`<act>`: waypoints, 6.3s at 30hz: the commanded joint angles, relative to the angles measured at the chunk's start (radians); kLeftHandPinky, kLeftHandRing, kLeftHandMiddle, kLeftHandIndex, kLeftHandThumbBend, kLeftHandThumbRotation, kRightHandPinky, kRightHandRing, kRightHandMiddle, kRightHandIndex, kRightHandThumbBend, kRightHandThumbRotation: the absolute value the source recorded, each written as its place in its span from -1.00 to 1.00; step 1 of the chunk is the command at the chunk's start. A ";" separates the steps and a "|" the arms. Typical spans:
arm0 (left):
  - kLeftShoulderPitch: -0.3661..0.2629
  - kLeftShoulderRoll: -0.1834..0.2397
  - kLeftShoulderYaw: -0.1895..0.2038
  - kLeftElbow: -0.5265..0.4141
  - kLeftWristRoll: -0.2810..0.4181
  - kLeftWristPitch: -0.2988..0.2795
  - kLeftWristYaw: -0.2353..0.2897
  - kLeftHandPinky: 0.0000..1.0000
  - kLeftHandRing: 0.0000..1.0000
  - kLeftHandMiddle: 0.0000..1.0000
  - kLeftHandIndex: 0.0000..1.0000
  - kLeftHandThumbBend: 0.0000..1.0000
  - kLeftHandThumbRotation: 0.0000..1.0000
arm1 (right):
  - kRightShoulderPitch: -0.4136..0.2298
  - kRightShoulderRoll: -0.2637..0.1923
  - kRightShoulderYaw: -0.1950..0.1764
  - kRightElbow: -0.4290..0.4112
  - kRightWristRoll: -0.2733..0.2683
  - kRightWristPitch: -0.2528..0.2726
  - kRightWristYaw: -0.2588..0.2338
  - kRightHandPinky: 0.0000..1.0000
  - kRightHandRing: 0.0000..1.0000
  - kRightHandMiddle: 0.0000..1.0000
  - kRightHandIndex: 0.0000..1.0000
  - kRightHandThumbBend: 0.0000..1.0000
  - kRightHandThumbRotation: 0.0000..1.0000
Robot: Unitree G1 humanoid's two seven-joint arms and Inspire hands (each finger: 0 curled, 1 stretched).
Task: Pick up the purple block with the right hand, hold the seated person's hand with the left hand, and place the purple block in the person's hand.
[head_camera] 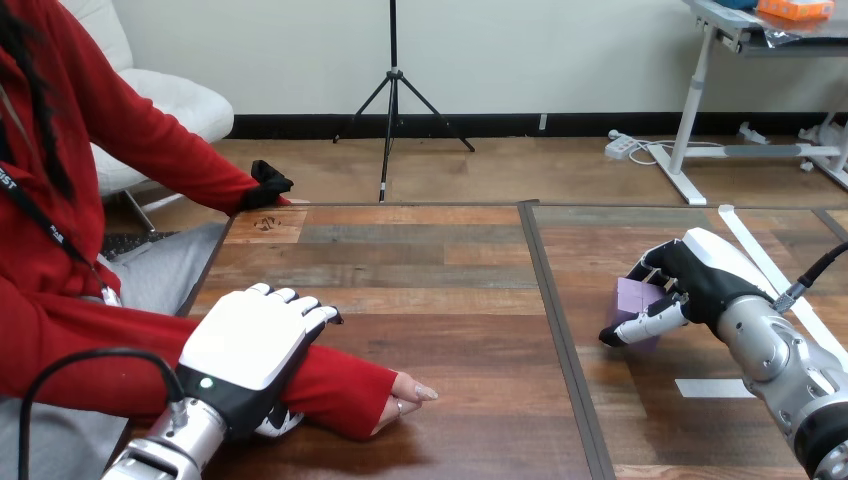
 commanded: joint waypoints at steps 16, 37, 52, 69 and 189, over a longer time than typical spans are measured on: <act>-0.040 0.029 -0.006 0.013 -0.033 0.020 -0.091 0.53 0.56 0.54 0.47 0.87 -0.91 | -0.039 -0.014 -0.024 -0.060 0.014 -0.008 -0.012 -0.09 -0.01 0.07 0.04 0.29 -1.00; -0.046 0.024 0.001 0.007 -0.095 0.023 -0.161 -0.16 0.00 0.06 0.06 0.50 -1.00 | -0.044 -0.013 -0.023 -0.065 0.011 0.003 -0.012 -0.09 0.00 0.08 0.04 0.28 -1.00; -0.044 0.028 0.004 -0.013 -0.122 0.029 -0.193 -0.29 -0.09 -0.01 -0.03 0.28 -0.94 | -0.045 -0.014 -0.024 -0.071 0.011 0.009 -0.012 -0.09 0.00 0.08 0.03 0.28 -1.00; -0.041 0.036 0.030 -0.066 -0.166 0.025 -0.197 -0.18 0.00 0.08 0.09 0.18 -0.80 | -0.041 -0.012 -0.034 -0.077 0.012 0.011 -0.017 -0.08 0.01 0.08 0.03 0.28 -1.00; -0.145 -0.108 0.211 -0.430 -0.337 0.013 -0.249 -0.16 -0.02 0.11 0.10 0.44 -0.81 | -0.027 0.113 -0.050 -0.405 0.052 0.030 0.014 -0.34 -0.24 -0.10 -0.02 0.32 -1.00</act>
